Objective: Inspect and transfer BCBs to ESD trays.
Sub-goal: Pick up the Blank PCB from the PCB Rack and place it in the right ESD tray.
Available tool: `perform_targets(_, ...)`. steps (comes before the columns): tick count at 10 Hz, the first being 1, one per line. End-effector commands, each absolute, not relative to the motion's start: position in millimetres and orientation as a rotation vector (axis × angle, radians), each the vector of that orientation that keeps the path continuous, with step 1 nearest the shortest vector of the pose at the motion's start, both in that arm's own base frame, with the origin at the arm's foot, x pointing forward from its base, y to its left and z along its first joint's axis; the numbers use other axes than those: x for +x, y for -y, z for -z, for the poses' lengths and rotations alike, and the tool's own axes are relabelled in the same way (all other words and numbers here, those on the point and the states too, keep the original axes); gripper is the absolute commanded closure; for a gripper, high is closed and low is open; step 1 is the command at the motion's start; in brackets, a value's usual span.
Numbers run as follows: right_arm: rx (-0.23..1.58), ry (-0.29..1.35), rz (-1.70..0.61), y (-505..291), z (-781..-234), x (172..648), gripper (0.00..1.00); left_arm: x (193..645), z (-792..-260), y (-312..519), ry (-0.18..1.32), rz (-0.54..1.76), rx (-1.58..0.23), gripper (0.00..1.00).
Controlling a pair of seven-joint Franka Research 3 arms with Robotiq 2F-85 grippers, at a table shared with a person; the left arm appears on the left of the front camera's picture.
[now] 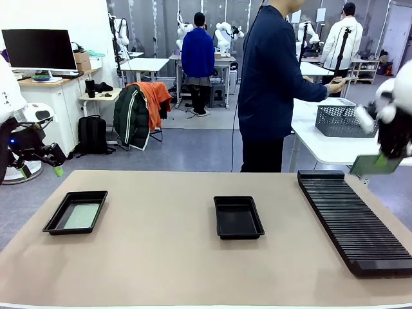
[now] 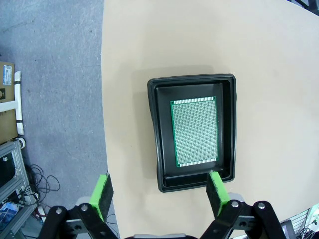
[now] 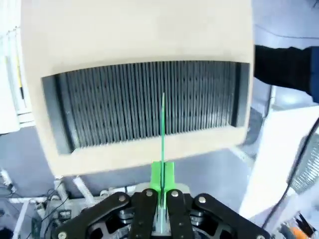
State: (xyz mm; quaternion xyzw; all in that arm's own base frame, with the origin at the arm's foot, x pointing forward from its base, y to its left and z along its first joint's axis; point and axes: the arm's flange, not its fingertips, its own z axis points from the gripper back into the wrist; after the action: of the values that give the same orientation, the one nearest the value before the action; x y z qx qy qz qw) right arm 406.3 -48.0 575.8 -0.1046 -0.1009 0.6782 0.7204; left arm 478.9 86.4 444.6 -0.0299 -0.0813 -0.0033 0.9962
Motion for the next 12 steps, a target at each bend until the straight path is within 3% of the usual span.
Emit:
perform_targets(1, -0.185, 0.174, -1.419, 47.1, -641.0, 414.2, 0.97, 478.1, -442.2, -85.8, 0.169, 0.005, -0.059, 0.00)
perform_targets(2, -0.074, 0.165, -1.354, 44.7, -671.4, 409.6, 0.97, 478.1, -442.2, -85.8, 0.169, 0.005, -0.059, 0.00)
perform_targets(6, 0.084, 0.134, -1.229, 38.3, -753.2, 400.0, 0.97, 478.1, -442.2, -85.8, 0.169, 0.005, -0.059, 0.00)
perform_targets(8, 0.102, 0.168, -1.165, 39.6, -762.9, 398.7, 0.97, 478.1, -442.2, -85.8, 0.169, 0.005, -0.059, 0.00)
perform_targets(12, 0.058, 0.127, -1.253, 38.3, -750.4, 390.6, 0.97, 478.1, -442.2, -85.8, 0.169, 0.005, -0.059, 0.00)
